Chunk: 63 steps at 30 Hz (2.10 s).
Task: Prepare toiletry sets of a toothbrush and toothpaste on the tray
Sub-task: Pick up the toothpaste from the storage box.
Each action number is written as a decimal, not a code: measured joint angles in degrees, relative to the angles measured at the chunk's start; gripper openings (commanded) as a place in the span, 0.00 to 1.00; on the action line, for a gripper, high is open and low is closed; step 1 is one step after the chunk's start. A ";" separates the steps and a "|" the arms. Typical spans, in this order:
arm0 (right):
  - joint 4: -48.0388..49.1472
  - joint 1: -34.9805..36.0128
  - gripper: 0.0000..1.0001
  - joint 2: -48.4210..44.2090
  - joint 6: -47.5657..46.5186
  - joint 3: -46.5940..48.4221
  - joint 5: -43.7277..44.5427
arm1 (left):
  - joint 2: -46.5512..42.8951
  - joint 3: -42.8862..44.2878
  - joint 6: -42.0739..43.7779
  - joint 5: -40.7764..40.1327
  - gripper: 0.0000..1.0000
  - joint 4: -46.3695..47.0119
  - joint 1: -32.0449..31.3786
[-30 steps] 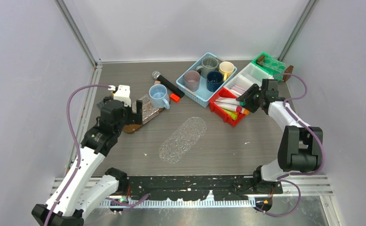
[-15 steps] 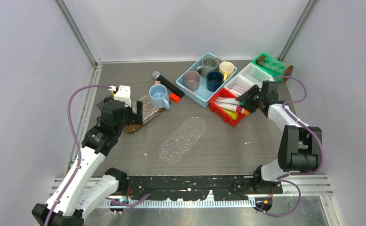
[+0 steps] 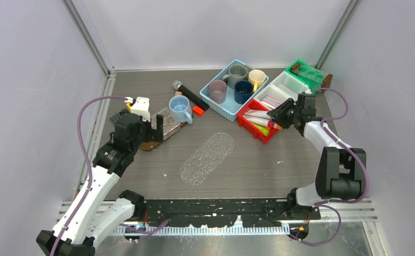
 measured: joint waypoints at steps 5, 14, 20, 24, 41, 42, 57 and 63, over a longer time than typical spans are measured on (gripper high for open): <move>-0.76 0.00 0.06 -2.51 0.02 0.02 -1.22 | 1.64 0.59 -1.86 3.56 1.00 -0.17 0.00; -1.14 0.00 0.03 -11.32 0.96 1.25 -5.01 | 3.85 5.18 -7.41 11.34 1.00 0.35 0.00; 0.55 0.00 0.01 -14.03 3.52 1.53 -8.76 | 6.54 6.01 -12.15 17.25 1.00 3.41 -0.02; 3.30 0.26 0.01 -16.22 6.05 1.51 -11.02 | 9.97 6.01 -16.85 21.92 1.00 7.10 -0.04; 23.52 14.95 0.01 -21.79 16.15 -1.01 -13.97 | 19.69 9.79 -34.07 30.36 0.95 28.26 -4.55; 24.65 15.91 0.01 -21.77 16.52 -1.05 -14.03 | 19.93 9.79 -35.08 30.47 0.94 29.57 -4.55; 33.70 21.57 0.01 -21.75 18.82 -1.42 -14.38 | 24.20 9.70 -49.48 30.03 0.68 47.17 -5.84; 34.86 22.64 0.01 -21.70 18.75 -1.77 -14.34 | 25.97 8.44 -52.87 29.79 0.52 51.82 -6.73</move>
